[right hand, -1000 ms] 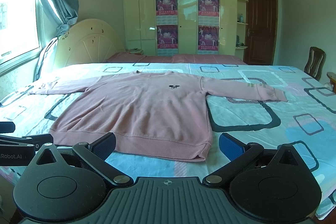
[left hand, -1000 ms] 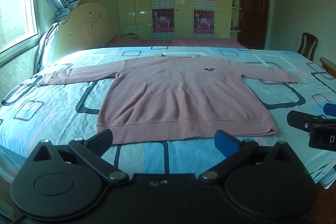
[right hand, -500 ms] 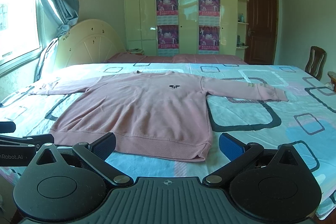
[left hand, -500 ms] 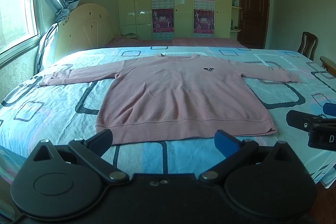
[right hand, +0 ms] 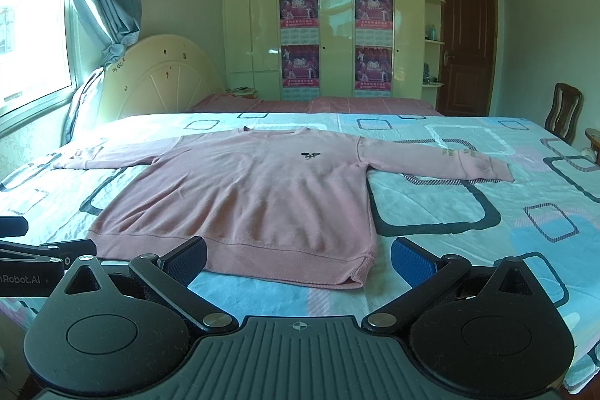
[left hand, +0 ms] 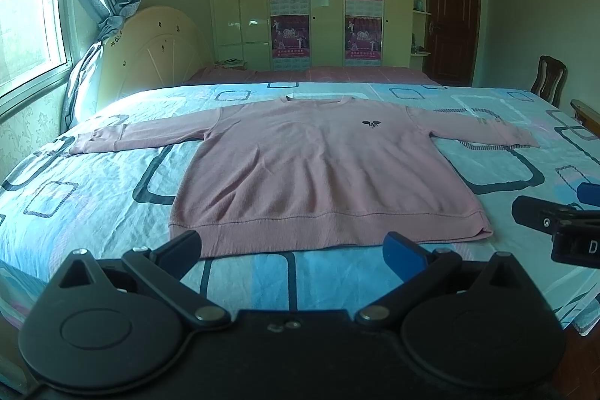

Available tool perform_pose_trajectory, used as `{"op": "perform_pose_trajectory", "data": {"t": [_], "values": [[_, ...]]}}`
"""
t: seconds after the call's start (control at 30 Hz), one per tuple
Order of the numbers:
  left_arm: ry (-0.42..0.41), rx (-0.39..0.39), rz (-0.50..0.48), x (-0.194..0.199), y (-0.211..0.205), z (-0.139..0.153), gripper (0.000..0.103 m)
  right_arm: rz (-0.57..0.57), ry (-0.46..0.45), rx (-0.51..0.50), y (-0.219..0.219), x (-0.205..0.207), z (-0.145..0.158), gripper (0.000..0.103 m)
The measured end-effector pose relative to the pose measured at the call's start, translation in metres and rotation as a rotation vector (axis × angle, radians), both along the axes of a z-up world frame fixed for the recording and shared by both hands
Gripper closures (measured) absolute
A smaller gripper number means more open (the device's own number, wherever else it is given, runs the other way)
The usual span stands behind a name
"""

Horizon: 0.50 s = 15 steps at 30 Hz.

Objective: Fold small clothes

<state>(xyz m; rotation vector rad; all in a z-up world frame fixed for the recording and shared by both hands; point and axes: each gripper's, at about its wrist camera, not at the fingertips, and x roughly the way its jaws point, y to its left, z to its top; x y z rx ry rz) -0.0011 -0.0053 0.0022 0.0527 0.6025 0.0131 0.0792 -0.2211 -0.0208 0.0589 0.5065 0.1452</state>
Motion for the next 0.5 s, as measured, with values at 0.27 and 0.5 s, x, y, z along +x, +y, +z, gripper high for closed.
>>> {"op": "perform_pose_trajectory", "data": {"t": [0.27, 0.5], "values": [[0.017, -0.011, 0.008, 0.008, 0.005, -0.003, 0.001, 0.005, 0.014, 0.001, -0.001, 0.005, -0.001, 0.0], [0.012, -0.001, 0.019, 0.035, 0.011, -0.002, 0.001, -0.004, 0.017, -0.01, 0.002, 0.034, -0.003, 0.0]]}}
